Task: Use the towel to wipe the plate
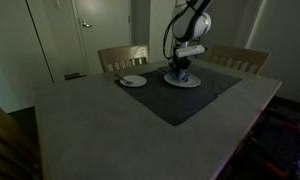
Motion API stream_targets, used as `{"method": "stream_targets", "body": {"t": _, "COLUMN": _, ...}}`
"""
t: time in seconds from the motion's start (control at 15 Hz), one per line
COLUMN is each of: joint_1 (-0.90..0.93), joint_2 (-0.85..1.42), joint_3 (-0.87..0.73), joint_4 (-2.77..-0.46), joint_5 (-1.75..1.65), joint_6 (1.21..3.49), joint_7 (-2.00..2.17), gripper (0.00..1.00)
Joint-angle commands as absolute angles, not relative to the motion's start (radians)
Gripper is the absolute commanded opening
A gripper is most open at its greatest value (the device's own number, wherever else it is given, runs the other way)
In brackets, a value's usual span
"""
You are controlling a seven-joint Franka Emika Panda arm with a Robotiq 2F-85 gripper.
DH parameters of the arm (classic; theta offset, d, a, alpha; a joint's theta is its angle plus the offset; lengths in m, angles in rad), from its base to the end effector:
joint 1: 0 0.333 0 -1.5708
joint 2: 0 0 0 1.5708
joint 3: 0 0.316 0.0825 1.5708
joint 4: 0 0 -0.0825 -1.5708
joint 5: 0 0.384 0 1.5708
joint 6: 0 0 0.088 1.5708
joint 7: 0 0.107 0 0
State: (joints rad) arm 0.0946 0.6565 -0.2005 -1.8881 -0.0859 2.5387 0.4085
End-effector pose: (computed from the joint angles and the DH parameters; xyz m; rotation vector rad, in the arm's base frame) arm 0.6287 -0.0610 0.1615 2.9131 -0.5943 0.0428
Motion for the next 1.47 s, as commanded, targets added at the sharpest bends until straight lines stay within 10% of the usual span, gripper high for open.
{"method": "stream_targets", "body": {"t": 0.0, "joint_1": 0.092, "joint_2": 0.654, "joint_3": -0.192, "joint_4": -1.887, "joint_5": -0.085, "joint_6": 2.431, "joint_7": 0.397, "gripper": 0.03}}
{"method": "stream_targets", "body": {"t": 0.8, "joint_1": 0.095, "joint_2": 0.666, "joint_3": -0.104, "joint_4": -1.824, "joint_5": -0.132, "joint_6": 2.087, "joint_7": 0.307, "gripper": 0.03}}
{"method": "stream_targets", "body": {"t": 1.4, "joint_1": 0.084, "joint_2": 0.65, "joint_3": -0.089, "joint_4": -1.849, "joint_5": -0.126, "joint_6": 2.341, "joint_7": 0.296, "gripper": 0.03}}
